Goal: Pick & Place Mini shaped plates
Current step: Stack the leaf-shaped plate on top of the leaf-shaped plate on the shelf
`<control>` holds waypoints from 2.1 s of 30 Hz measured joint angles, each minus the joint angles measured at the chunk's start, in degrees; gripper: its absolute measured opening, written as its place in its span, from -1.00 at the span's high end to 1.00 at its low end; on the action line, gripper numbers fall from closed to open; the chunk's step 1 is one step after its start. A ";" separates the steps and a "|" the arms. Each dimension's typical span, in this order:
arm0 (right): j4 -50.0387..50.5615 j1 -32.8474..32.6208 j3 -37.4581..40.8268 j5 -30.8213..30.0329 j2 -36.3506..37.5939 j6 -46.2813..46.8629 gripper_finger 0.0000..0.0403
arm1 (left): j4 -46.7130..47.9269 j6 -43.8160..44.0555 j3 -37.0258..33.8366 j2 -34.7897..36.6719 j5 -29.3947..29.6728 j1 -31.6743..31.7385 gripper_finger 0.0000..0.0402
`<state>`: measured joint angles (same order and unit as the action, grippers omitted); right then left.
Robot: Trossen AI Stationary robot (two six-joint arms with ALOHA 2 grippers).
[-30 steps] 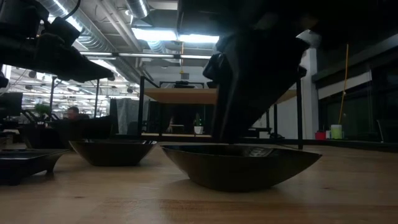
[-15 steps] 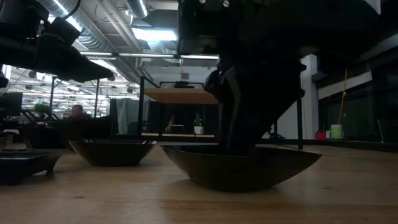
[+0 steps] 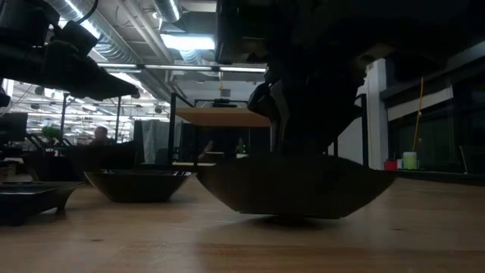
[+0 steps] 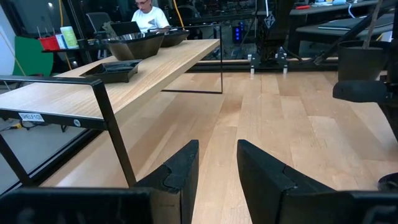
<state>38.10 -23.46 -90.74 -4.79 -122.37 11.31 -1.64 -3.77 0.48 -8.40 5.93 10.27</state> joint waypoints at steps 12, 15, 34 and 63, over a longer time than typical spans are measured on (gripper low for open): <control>9.43 1.31 -3.45 4.57 0.22 -2.76 0.98 | -0.01 0.00 0.01 0.00 -0.01 -0.01 0.48; 10.65 1.41 -4.91 4.46 0.20 -2.81 0.98 | 0.00 0.00 -0.01 0.00 -0.02 0.00 0.48; 21.22 5.53 -14.78 4.83 0.17 -4.39 0.99 | 0.00 0.00 0.00 0.02 -0.02 0.01 0.48; 25.54 8.11 -22.60 4.85 1.36 -6.21 0.99 | -0.01 0.00 -0.01 0.00 0.00 0.00 0.48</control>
<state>63.64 -15.35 -113.34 0.05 -121.01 5.10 -1.65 -3.77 0.47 -8.40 5.93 10.27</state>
